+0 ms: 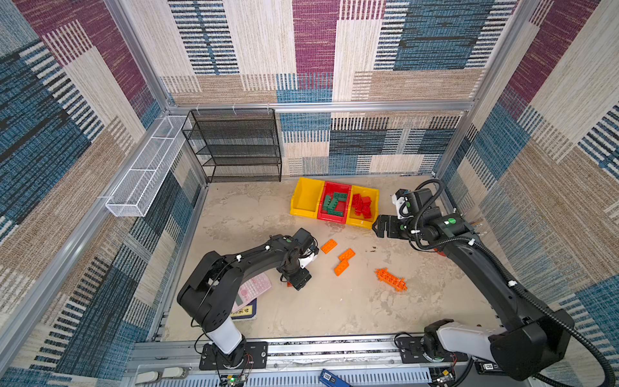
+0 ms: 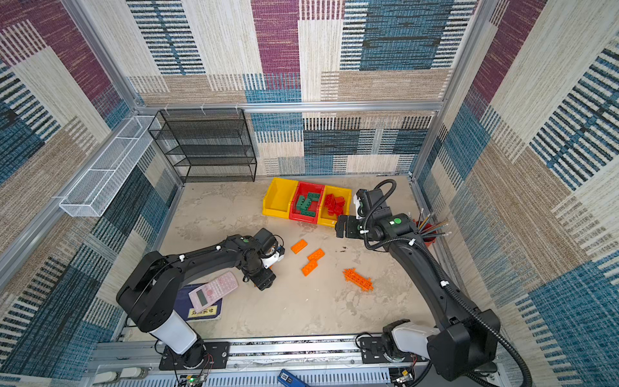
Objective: Sort the legos into containers by color
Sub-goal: 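Lower the left gripper onto the red 2x2 brick and grasp it, then carry the red 2x2 brick with the left gripper and drop it into the yellow bin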
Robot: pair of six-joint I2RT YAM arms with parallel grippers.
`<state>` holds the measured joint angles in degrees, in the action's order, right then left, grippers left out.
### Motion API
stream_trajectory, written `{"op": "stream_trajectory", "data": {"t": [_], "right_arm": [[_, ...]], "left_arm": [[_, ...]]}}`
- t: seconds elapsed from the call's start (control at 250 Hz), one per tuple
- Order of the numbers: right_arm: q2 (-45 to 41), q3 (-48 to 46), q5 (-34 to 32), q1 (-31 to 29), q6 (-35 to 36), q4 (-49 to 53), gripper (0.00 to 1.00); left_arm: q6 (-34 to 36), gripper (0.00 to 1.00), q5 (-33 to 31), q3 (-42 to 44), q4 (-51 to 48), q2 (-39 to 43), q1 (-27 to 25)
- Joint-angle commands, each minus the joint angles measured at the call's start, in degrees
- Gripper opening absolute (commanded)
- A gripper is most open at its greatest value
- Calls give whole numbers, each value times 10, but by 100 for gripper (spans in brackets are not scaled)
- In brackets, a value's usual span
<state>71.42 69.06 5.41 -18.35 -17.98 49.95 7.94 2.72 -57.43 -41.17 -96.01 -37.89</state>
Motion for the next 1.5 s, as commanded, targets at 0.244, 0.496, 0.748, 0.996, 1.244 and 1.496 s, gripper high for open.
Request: {"op": "stream_trajectory", "data": {"t": [0.244,0.496,0.748,0.996,1.244,1.496], "right_arm": [[3,-12,-8,0,3,-18,100],[5,-9,-12,1,12,-20,100],[0,-5,-19,2,21,-18,100],[-6,-5,-15,3,20,-17,100],[-20,-14,-17,4,8,-18,100],[-30,-3,-22,5,-4,-8,100]], "left_arm": [[-44,60,53,-14,-43,-1,-10],[-76,59,45,-23,-53,-16,-28],[-104,57,21,-13,-41,-25,-30],[-125,38,11,-8,-42,-26,-31],[-125,19,27,-14,-52,-16,-31],[-111,16,39,-88,-84,7,-32]]}}
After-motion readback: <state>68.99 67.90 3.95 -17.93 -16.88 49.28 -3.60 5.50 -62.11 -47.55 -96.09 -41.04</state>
